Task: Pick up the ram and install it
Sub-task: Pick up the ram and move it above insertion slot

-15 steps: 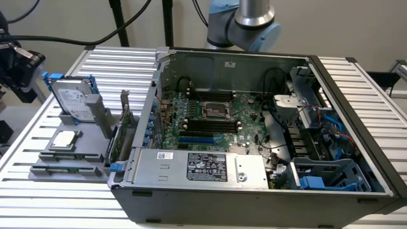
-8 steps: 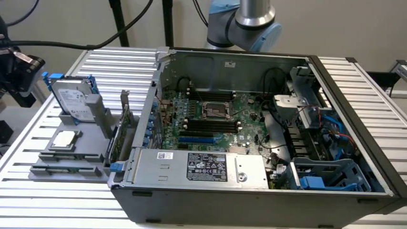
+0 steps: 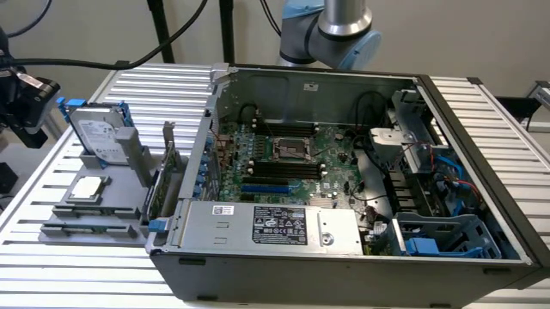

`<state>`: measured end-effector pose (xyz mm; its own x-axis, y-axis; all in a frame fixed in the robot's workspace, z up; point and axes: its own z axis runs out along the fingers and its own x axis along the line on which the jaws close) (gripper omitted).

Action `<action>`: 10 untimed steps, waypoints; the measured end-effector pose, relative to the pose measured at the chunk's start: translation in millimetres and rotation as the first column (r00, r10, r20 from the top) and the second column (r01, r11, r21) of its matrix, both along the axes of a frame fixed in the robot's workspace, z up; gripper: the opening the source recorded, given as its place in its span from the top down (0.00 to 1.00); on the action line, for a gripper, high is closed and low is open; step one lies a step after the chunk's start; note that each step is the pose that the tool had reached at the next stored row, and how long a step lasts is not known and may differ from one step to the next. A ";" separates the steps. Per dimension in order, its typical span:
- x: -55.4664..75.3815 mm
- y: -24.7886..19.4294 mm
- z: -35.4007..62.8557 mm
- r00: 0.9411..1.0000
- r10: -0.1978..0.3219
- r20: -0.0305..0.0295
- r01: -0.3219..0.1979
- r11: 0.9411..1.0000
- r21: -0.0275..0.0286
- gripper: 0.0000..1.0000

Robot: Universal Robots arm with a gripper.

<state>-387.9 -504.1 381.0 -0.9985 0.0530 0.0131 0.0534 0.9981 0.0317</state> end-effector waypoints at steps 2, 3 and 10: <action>0.0 0.0 0.0 1.000 0.000 0.000 0.000 1.000 0.000 0.89; 0.0 0.0 0.0 1.000 0.000 0.000 0.000 1.000 0.000 0.89; 0.0 0.0 0.0 1.000 0.005 0.000 -0.005 1.000 0.000 0.89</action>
